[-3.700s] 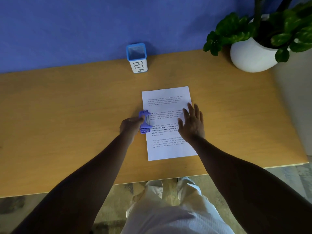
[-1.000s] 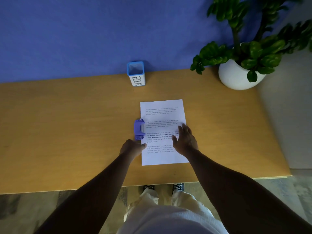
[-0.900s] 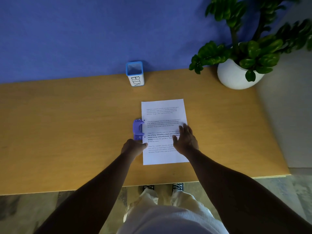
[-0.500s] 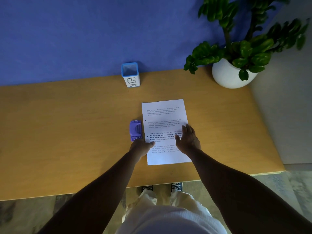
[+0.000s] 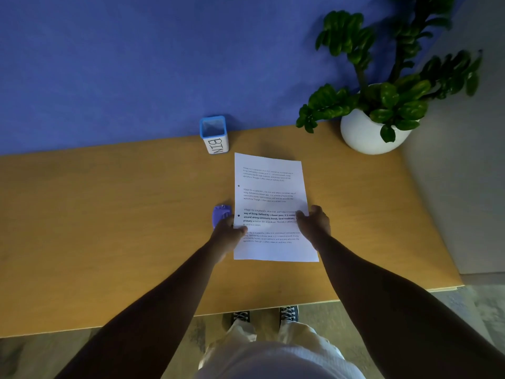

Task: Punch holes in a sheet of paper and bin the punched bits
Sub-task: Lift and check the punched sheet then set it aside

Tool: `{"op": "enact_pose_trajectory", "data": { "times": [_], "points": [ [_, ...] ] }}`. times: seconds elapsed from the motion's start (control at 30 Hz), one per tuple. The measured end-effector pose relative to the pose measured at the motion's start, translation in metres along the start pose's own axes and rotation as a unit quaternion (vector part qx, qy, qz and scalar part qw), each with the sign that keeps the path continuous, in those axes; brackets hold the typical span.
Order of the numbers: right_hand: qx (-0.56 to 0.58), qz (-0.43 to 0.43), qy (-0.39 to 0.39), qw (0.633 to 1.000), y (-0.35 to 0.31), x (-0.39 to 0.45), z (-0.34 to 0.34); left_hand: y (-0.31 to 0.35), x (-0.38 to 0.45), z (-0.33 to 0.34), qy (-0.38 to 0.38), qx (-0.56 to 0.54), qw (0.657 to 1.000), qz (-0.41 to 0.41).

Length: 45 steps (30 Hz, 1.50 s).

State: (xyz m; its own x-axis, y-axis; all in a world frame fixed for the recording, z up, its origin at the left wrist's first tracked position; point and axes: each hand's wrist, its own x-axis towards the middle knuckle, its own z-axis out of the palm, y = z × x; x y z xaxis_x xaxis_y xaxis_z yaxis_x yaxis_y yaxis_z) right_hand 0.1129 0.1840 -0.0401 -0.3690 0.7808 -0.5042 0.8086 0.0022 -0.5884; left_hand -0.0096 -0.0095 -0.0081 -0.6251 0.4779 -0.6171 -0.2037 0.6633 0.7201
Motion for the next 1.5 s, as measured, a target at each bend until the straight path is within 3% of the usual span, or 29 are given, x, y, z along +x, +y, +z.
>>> {"op": "enact_pose_trajectory", "data": {
  "times": [0.17,0.33,0.93,1.27,1.4,1.5],
  "points": [
    [0.135,0.033,-0.034,0.99,-0.009,0.001,-0.01,0.004,-0.003,-0.011,-0.023,-0.001,1.0,0.016],
    [0.193,0.027,-0.047,0.98,-0.013,-0.005,-0.017,0.004,-0.002,-0.02,-0.009,0.002,1.0,0.006],
    [0.233,-0.02,-0.064,0.97,-0.013,-0.014,-0.03,0.027,0.018,-0.039,0.095,-0.111,0.989,-0.003],
    [0.248,-0.031,-0.089,0.964,-0.015,-0.016,-0.034,0.051,0.021,-0.052,0.09,-0.161,0.982,0.034],
    [0.271,-0.032,-0.099,0.957,-0.02,-0.014,-0.036,0.043,0.013,-0.046,0.024,-0.108,0.993,0.039],
    [0.27,-0.042,-0.101,0.957,-0.027,-0.013,-0.039,0.038,0.01,-0.04,0.019,-0.081,0.995,0.047]
  ]
}}
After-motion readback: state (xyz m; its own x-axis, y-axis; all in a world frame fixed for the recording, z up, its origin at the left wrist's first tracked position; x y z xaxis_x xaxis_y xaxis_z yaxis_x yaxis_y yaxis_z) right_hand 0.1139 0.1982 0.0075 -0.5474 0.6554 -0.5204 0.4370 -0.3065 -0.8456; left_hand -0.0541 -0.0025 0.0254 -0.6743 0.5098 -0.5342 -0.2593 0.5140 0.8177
